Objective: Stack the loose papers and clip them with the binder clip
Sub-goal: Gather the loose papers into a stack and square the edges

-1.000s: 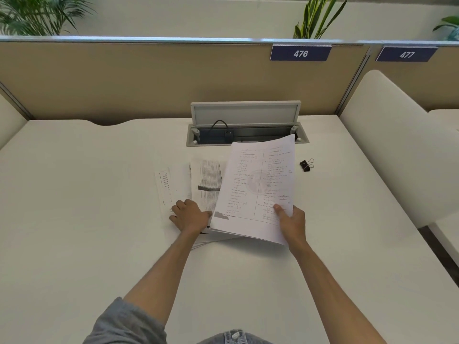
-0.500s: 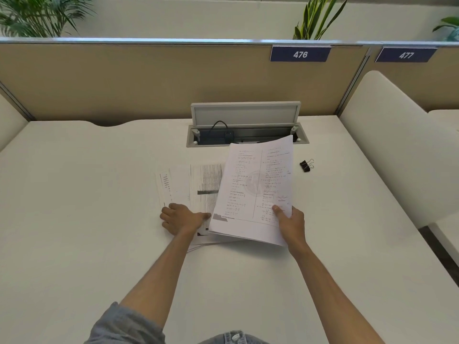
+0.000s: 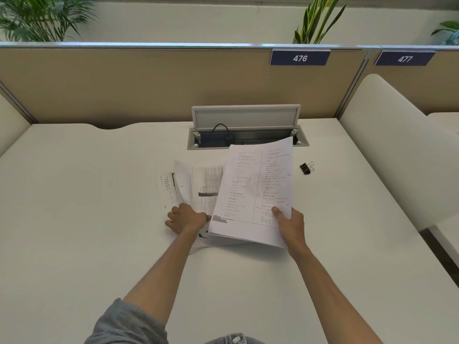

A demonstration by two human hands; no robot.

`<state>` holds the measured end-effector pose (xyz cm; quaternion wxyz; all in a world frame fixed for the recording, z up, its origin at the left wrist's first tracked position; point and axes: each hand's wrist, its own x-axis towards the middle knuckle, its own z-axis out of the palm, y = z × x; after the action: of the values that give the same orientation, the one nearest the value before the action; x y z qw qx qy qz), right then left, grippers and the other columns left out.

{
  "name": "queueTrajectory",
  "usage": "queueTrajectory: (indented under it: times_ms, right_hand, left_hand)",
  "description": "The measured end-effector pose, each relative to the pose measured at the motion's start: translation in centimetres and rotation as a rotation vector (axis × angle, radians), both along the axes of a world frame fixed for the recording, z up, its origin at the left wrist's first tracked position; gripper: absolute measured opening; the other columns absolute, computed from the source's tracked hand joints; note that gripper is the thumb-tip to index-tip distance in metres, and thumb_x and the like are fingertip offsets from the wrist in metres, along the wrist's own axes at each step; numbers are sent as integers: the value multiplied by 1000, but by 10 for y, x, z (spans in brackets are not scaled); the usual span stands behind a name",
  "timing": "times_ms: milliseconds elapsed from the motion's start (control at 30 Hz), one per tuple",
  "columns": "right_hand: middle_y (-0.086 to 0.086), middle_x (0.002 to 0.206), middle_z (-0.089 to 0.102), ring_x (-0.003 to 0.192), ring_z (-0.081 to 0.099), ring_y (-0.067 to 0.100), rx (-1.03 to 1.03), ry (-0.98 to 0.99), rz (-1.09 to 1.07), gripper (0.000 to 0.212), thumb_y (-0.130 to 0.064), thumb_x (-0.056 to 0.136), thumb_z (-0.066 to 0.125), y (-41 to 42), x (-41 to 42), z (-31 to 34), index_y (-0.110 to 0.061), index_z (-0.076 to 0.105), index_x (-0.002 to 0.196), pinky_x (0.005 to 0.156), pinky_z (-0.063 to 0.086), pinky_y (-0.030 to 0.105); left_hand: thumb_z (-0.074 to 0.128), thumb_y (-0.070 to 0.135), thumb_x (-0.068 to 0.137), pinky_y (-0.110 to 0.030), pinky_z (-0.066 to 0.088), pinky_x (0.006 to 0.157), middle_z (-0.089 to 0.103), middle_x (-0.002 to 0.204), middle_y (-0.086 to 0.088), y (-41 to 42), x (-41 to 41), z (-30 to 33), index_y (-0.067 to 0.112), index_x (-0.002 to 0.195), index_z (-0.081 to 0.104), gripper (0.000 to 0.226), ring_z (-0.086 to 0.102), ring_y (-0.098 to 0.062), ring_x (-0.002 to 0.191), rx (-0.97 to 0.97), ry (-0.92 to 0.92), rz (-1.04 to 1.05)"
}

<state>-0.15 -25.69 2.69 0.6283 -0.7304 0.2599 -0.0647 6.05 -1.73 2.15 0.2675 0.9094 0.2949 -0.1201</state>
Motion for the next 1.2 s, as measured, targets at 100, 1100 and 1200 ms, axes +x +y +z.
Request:
queueTrajectory:
  times_ms: [100,1100,1200]
  right_hand:
    - [3,109,72,98,68,24,-1,-2,-2,27,-23,93,64,-1,0,3,-9,68,117,91,54,39]
    - [4,121,58,101,61,20,319,67,52,77,-23,85,74,-12,10,50,-21,26,145,90,49,40]
    - [10,120,69,92,72,20,352,-39,75,45,-9,88,69,-12,12,51,-12,54,131,80,59,39]
  left_hand:
    - [80,23,74,-39,43,89,60,121,-15,1,-3,3,4,122,49,61,56,-35,114,-177,-85,-15]
    - [45,8,99,-31,61,57,78,81,2,5,-22,62,23,105,62,23,75,-17,70,-1215,-212,-201]
    - [44,9,98,-35,62,68,76,94,-4,5,-21,69,18,114,62,26,74,-20,80,-1220,-221,-221]
